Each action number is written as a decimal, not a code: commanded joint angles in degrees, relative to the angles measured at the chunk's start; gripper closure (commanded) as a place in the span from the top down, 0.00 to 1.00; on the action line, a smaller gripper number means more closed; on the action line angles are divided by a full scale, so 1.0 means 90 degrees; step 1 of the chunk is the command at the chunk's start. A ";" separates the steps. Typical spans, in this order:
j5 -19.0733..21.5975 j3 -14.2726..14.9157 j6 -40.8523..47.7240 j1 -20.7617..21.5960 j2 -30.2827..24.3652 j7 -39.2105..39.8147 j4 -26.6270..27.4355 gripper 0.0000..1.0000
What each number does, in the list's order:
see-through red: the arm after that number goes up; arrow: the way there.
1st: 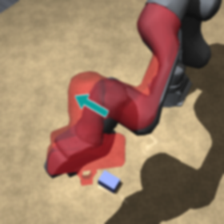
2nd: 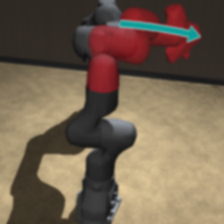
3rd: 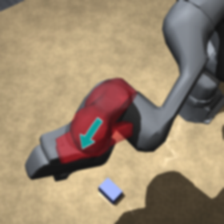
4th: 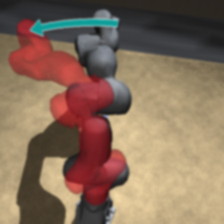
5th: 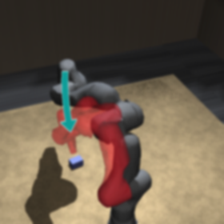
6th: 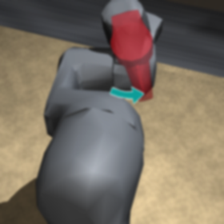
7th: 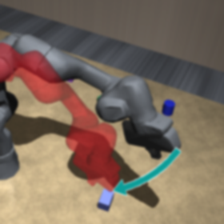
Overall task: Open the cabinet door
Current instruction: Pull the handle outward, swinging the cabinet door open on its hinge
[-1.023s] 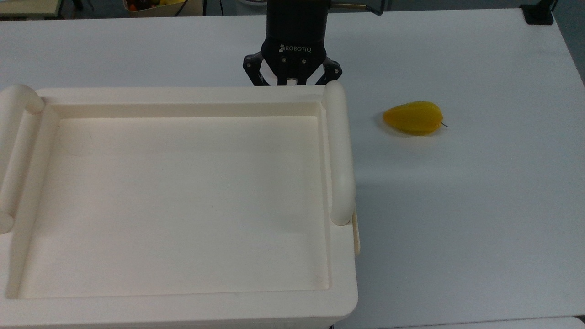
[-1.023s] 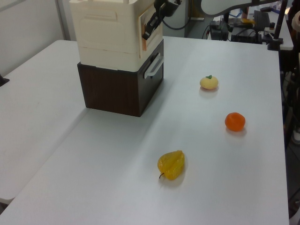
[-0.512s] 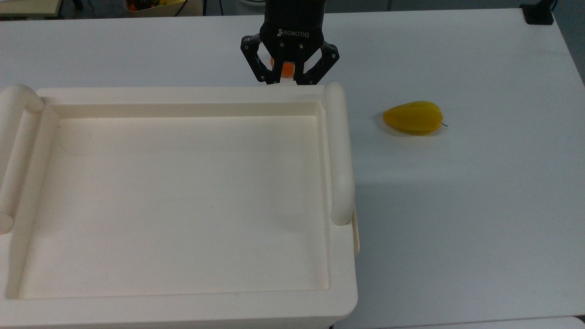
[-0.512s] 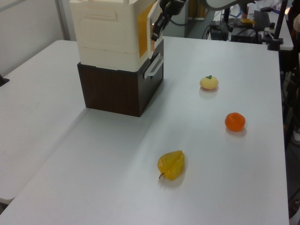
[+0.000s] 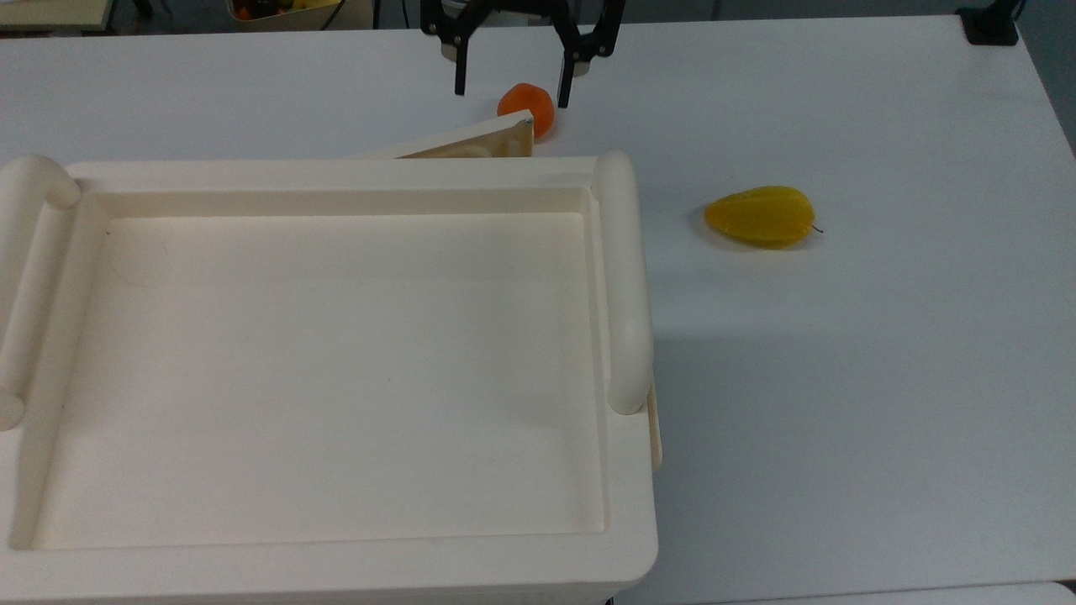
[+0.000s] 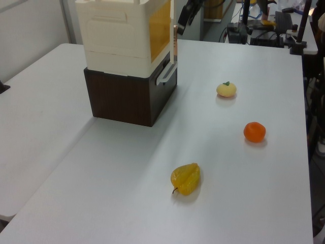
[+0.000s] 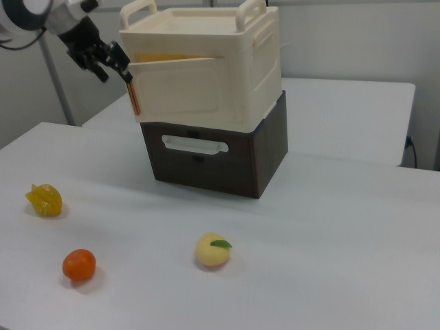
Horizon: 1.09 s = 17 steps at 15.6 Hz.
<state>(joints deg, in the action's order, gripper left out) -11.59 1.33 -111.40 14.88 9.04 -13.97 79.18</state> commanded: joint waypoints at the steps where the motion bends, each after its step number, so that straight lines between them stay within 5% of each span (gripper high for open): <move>1: 0.0067 0.0028 0.0016 0.0036 -0.0204 -0.0108 -0.0028 0.94; 2: 0.0067 0.0018 -0.0207 0.0036 -0.0194 -0.0118 -0.0115 1.00; 10: 0.0077 0.0018 -0.2064 0.0056 0.0206 -0.0147 -0.0057 1.00; 17: -0.0011 0.0018 -0.0993 0.0056 0.0129 -0.0069 0.0021 1.00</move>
<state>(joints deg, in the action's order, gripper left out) -11.59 1.33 -126.71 14.99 11.86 -14.37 78.74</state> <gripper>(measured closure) 0.000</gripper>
